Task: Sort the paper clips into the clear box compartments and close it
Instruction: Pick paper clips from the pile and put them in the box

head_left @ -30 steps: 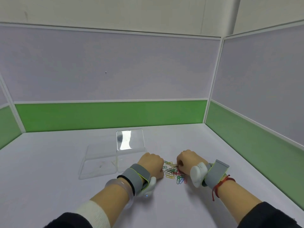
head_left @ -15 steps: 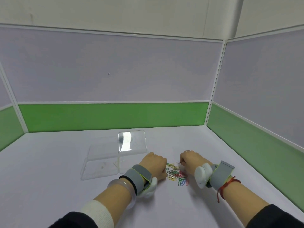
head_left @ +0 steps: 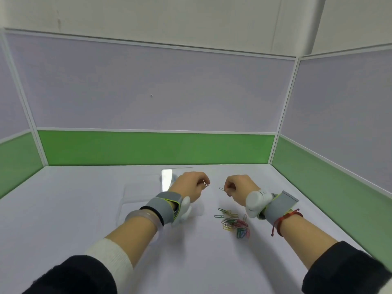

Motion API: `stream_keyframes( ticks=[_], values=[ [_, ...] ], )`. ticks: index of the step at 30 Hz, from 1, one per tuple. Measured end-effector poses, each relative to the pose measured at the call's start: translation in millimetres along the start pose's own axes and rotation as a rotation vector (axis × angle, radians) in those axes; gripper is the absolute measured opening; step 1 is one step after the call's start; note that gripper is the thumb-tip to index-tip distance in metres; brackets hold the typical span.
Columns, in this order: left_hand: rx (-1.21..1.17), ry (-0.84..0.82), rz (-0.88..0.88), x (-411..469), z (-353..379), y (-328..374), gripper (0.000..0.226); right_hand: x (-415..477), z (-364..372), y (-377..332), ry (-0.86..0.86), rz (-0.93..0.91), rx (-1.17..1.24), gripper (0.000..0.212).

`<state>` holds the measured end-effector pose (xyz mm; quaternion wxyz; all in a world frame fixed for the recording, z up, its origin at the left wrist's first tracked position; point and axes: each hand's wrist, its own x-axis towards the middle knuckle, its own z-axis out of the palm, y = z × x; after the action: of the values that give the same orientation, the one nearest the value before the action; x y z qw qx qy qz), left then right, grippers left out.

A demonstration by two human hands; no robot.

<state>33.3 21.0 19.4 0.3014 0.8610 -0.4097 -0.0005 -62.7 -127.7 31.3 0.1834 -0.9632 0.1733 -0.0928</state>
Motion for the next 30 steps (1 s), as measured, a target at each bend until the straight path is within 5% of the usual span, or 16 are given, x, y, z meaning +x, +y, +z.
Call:
stream_keyframes(
  ticks=[21,30],
  values=[
    [-0.101,0.060,-0.161,-25.0,-44.2,-63.0,0.018,27.7,32.4,-85.4,-0.104,-0.025,0.322,0.018],
    [-0.105,0.005,-0.116,-25.0,-38.1,-65.0,0.031,30.2,32.6,-80.6,-0.107,-0.069,0.204,0.022]
  ],
)
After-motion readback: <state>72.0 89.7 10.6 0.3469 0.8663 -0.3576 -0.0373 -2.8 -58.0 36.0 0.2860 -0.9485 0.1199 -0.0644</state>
